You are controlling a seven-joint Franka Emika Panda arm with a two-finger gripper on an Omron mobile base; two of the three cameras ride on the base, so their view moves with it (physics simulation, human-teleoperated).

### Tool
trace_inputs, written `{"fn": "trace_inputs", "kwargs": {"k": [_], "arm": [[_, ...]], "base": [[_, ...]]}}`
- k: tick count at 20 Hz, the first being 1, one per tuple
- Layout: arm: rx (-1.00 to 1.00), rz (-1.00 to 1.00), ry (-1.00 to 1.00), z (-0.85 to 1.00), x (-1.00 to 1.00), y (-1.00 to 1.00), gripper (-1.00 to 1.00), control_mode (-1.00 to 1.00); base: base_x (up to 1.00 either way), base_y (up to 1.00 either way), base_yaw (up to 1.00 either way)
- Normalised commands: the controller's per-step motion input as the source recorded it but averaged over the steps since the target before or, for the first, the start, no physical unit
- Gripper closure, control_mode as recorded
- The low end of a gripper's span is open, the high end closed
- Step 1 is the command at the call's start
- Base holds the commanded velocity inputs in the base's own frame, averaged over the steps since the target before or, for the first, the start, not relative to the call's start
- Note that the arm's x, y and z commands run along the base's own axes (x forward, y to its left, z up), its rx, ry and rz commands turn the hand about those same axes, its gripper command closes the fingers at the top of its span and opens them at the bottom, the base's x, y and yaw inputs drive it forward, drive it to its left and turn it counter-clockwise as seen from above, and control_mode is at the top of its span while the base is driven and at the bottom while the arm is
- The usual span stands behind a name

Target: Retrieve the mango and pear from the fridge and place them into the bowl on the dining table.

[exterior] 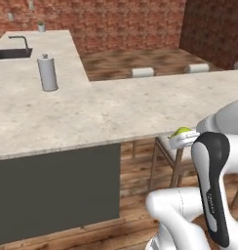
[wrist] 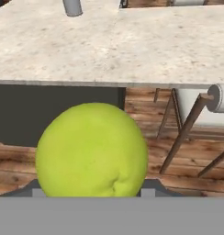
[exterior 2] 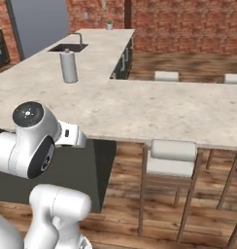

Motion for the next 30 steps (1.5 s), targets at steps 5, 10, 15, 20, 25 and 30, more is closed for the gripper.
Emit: {"fn": "trace_inputs", "kwargs": {"k": [5,10,15,20,25,30], "arm": [[0.0,0.0,0.0,0.0,0.0,0.0,1.0,1.0],[0.0,0.0,0.0,0.0,0.0,0.0,1.0,1.0],[0.0,0.0,0.0,0.0,0.0,0.0,1.0,1.0],[0.0,0.0,0.0,0.0,0.0,0.0,1.0,1.0],[0.0,0.0,0.0,0.0,0.0,0.0,1.0,1.0],[0.0,0.0,0.0,0.0,0.0,0.0,1.0,1.0]], "base": [[0.65,-1.0,-0.14],[0.16,-1.0,-0.15],[0.0,-1.0,-0.16],[-0.09,-1.0,-0.18],[-0.16,-1.0,-0.19],[-0.03,-0.97,-0.18]]}}
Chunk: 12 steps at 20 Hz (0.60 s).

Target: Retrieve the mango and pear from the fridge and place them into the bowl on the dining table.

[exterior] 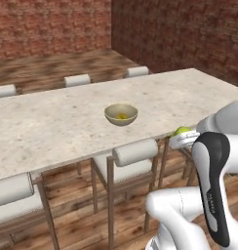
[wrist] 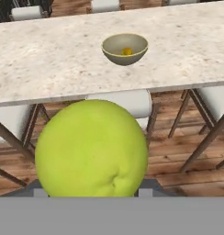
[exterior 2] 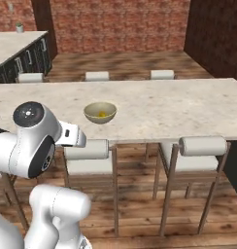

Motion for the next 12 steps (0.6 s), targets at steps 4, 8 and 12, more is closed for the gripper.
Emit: {"fn": "trace_inputs", "kwargs": {"k": [4,8,12], "arm": [[0.0,0.0,0.0,0.0,0.0,0.0,1.0,1.0],[0.0,0.0,0.0,0.0,0.0,0.0,1.0,1.0],[0.0,0.0,0.0,0.0,0.0,0.0,1.0,1.0]], "base": [[0.03,-0.74,-0.15],[0.53,-0.26,-0.01],[0.88,0.21,0.12]]}}
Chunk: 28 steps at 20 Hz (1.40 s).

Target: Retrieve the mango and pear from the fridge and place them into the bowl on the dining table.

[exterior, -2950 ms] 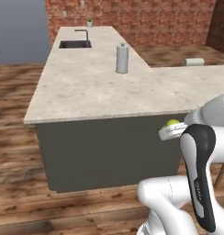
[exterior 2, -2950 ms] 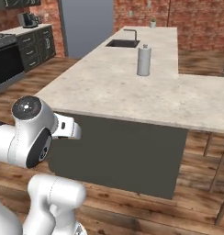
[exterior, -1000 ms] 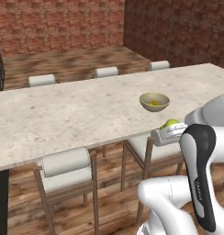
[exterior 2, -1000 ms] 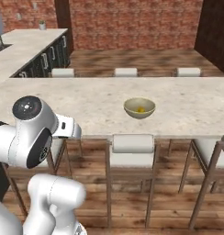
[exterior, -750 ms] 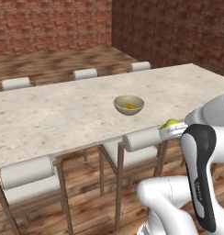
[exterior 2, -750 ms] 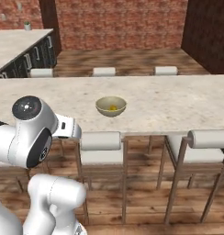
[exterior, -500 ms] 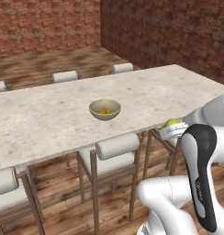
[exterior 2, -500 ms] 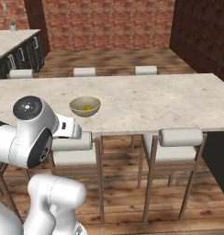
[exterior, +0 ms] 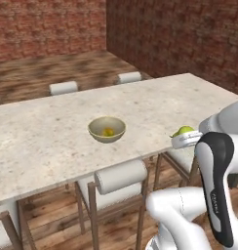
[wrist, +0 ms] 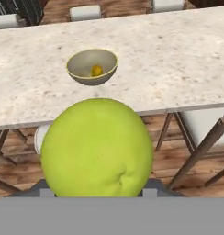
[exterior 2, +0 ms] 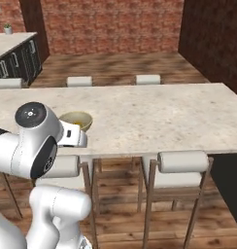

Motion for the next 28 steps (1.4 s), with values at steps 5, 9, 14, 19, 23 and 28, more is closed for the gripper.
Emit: {"fn": "trace_inputs", "kwargs": {"k": [5,9,14,19,23,28], "arm": [[0.0,0.0,0.0,0.0,0.0,0.0,1.0,1.0],[0.0,0.0,0.0,0.0,0.0,0.0,1.0,1.0],[0.0,0.0,0.0,0.0,0.0,0.0,1.0,1.0],[0.0,0.0,0.0,0.0,0.0,0.0,1.0,1.0],[-0.03,0.02,0.05,0.0,0.13,0.13,1.0,-1.0],[-0.11,0.05,0.23,0.0,0.55,0.52,1.0,-1.0]], "base": [[0.89,0.61,0.2],[0.99,0.51,0.29],[0.91,0.43,0.29],[0.56,0.32,0.23],[0.35,0.36,0.1],[0.0,0.0,0.0]]}}
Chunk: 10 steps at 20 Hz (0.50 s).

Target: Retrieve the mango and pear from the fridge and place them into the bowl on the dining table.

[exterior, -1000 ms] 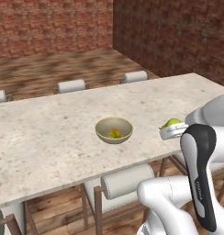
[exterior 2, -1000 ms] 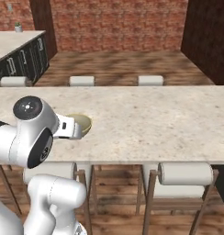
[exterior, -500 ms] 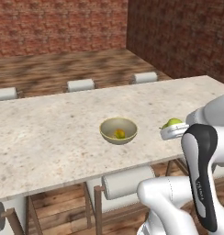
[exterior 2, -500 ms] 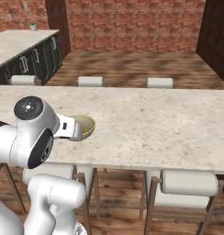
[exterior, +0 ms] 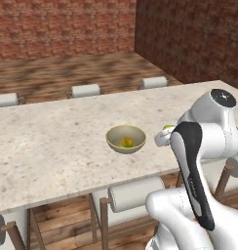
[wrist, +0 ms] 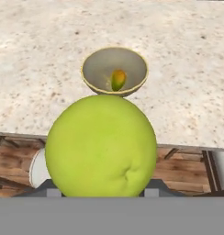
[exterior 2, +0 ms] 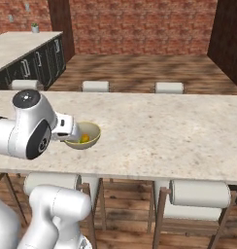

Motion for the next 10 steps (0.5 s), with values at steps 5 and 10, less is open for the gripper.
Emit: {"fn": "trace_inputs", "kwargs": {"k": [5,10], "arm": [[-0.12,0.02,0.29,0.0,0.67,0.68,1.0,-1.0],[-0.08,0.0,0.31,-0.04,0.65,0.47,1.0,-1.0]], "base": [[0.0,0.0,0.0],[0.0,0.0,0.0]]}}
